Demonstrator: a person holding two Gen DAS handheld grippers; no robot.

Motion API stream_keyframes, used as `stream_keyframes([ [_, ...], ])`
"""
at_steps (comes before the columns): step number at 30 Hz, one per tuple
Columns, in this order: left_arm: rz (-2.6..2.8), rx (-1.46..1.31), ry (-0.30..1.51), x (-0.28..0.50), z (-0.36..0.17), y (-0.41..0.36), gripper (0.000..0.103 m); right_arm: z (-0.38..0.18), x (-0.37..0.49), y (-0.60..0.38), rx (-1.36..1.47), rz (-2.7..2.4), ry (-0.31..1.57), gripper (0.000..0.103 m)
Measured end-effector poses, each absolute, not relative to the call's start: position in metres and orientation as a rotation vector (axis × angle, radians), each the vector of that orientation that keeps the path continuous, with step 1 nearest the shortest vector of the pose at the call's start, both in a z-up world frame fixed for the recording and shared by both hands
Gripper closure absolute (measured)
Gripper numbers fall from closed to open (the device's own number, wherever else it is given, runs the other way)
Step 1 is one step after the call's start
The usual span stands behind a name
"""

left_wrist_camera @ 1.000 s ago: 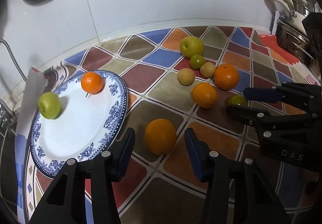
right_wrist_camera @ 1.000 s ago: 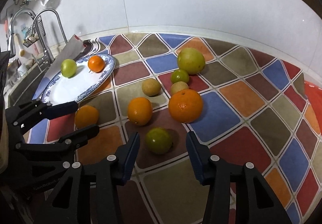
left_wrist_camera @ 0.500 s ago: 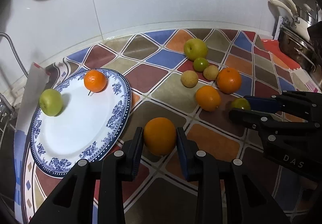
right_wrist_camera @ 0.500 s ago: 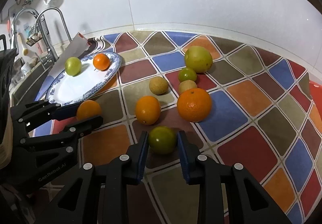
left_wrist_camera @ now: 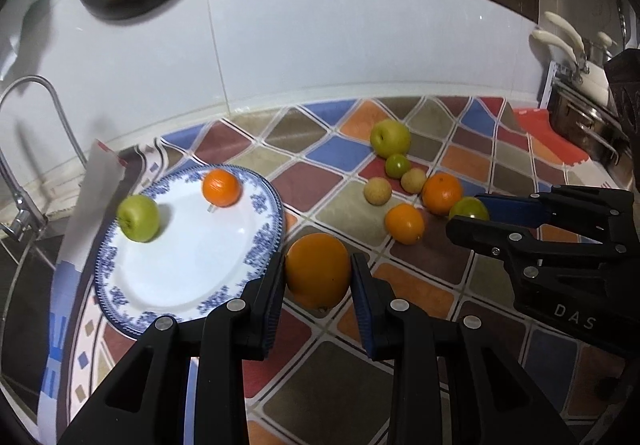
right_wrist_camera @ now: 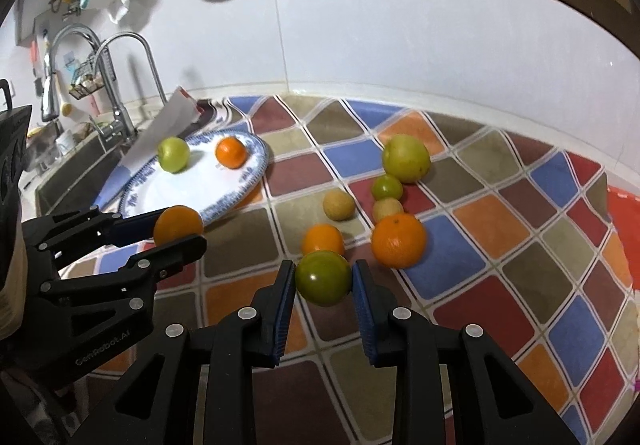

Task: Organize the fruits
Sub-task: 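Grasp an orange with the left gripper while the right gripper grasps a green lime, then carry the orange and green lime in both grippers over the plate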

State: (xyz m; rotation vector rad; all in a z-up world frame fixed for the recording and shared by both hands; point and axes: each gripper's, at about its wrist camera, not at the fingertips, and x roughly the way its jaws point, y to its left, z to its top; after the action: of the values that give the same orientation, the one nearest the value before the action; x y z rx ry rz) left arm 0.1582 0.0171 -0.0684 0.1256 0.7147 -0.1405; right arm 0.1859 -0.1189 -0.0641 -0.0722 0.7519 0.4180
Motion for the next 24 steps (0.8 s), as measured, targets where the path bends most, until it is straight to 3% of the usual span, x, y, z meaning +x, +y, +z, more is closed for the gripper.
stream_keyframes([
  [11, -0.084, 0.104, 0.654, 0.142, -0.048, 0.032, 0.071, -0.033, 0.176, -0.101, -0.09, 0.472, 0.652, 0.073],
  [24, -0.066, 0.091, 0.745, 0.127, -0.073, 0.035, 0.071, -0.077, 0.177, -0.095, -0.101, 0.511, 0.818, 0.067],
])
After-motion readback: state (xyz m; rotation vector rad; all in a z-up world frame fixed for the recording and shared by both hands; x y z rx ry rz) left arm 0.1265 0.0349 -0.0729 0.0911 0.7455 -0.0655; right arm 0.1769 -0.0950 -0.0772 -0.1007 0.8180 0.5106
